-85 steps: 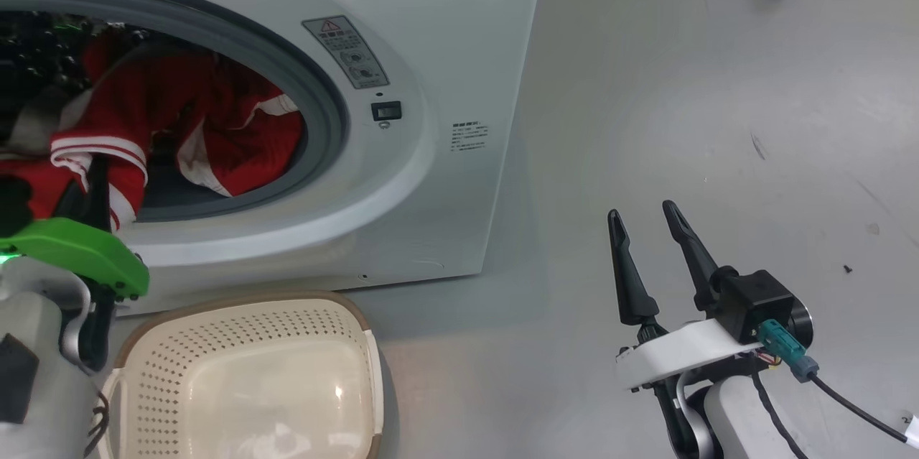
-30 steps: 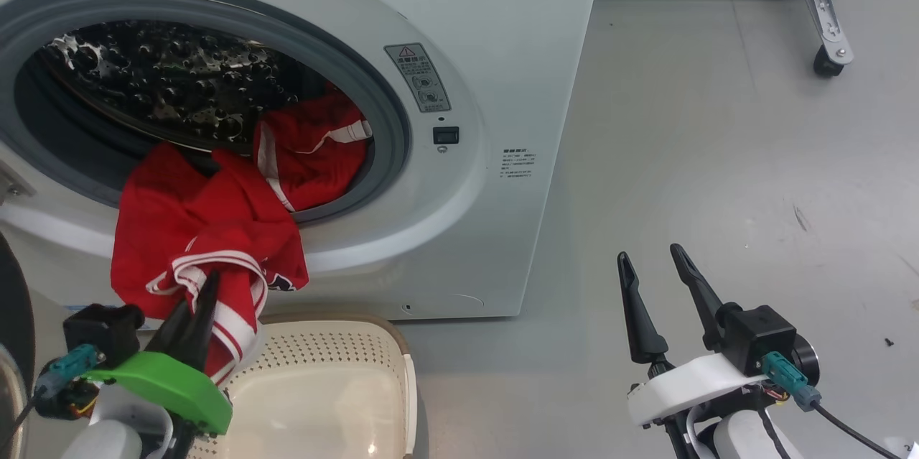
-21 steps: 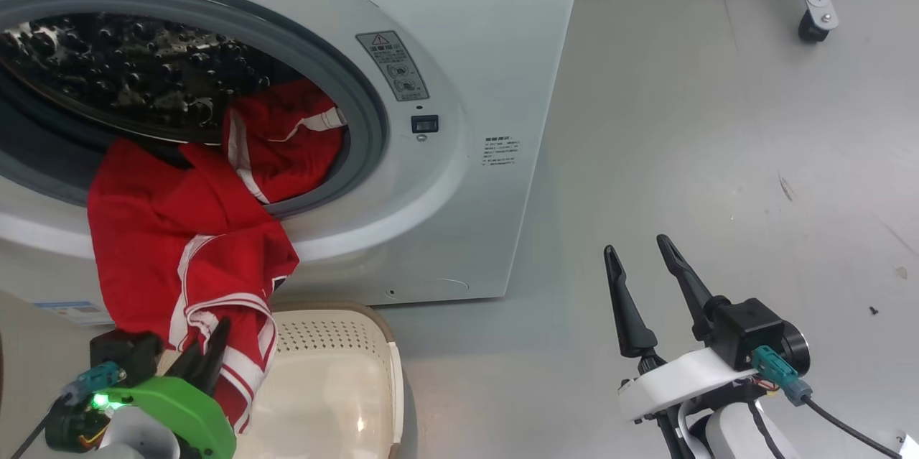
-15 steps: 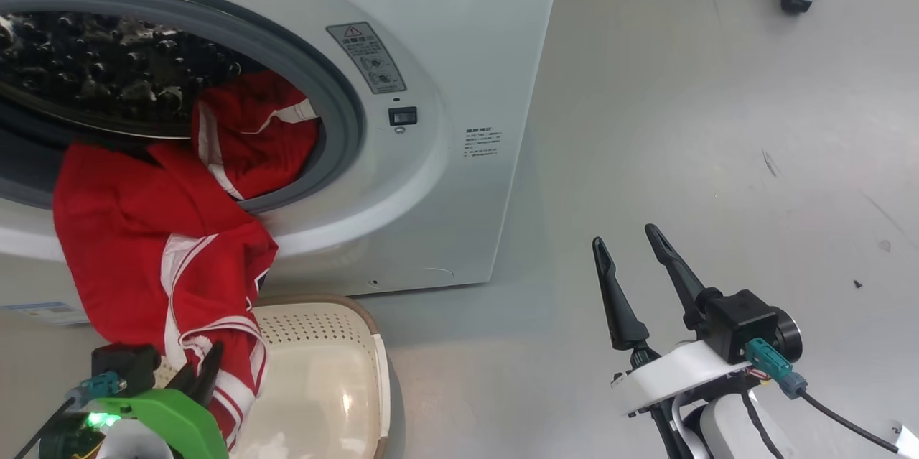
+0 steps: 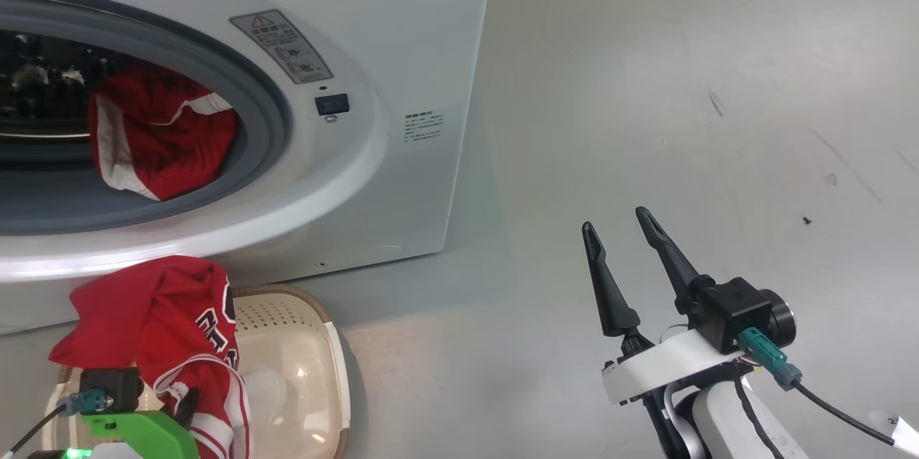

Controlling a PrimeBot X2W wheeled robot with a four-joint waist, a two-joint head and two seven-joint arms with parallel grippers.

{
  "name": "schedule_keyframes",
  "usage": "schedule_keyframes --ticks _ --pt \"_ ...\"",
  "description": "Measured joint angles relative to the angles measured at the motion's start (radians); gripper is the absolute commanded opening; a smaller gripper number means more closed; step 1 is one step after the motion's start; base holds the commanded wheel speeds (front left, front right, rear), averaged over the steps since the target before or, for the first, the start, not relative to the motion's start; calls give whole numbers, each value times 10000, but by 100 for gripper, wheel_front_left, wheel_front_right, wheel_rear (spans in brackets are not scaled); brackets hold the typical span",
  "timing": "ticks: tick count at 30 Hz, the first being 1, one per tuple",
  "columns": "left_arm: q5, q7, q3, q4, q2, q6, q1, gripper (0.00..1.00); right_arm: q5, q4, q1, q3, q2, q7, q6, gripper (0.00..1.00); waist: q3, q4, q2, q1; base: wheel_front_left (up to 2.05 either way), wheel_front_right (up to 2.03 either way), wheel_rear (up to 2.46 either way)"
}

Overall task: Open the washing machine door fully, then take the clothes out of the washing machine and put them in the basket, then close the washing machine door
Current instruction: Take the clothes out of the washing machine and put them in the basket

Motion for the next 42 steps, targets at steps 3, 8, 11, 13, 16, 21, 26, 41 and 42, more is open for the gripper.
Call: schedule_keyframes --ticks 3,8,11,13,16,21,26,41,42 --pt "-36 88 -73 242 0 0 -133 0 -4 -100 -49 12 6 0 -21 100 195 -166 0 0 0 0 0" --pt "-209 251 -81 755 6 0 -473 0 -10 -173 -76 50 17 0 -94 100 513 -359 0 0 0 0 0" --pt "-228 265 -92 999 35 -2 -573 0 -42 -215 -81 96 25 0 -119 100 685 -437 0 0 0 0 0" --pt "-240 263 -111 1116 50 -2 -662 0 -71 -257 -88 128 31 0 -174 100 794 -481 0 0 0 0 0" --pt "-341 265 -125 1267 46 -2 -802 0 -82 -297 -149 188 38 0 -176 100 948 -539 0 0 0 0 0" --pt "-378 433 -359 1620 33 -2 -887 0 -86 -341 -258 322 59 0 -272 100 1151 -637 0 0 0 0 0" --pt "-458 435 -587 1841 -21 -2 -1025 0 -86 -345 -264 401 63 0 -280 100 1250 -698 0 0 0 0 0" --pt "-738 -8 -765 2414 -322 -2 -1545 100 -86 -286 -280 295 61 0 -479 100 997 -525 0 0 0 0 0" --pt "-740 -35 -788 2414 -334 -2 -1588 100 -86 -284 -280 286 61 0 -497 100 977 -493 0 0 0 0 0"
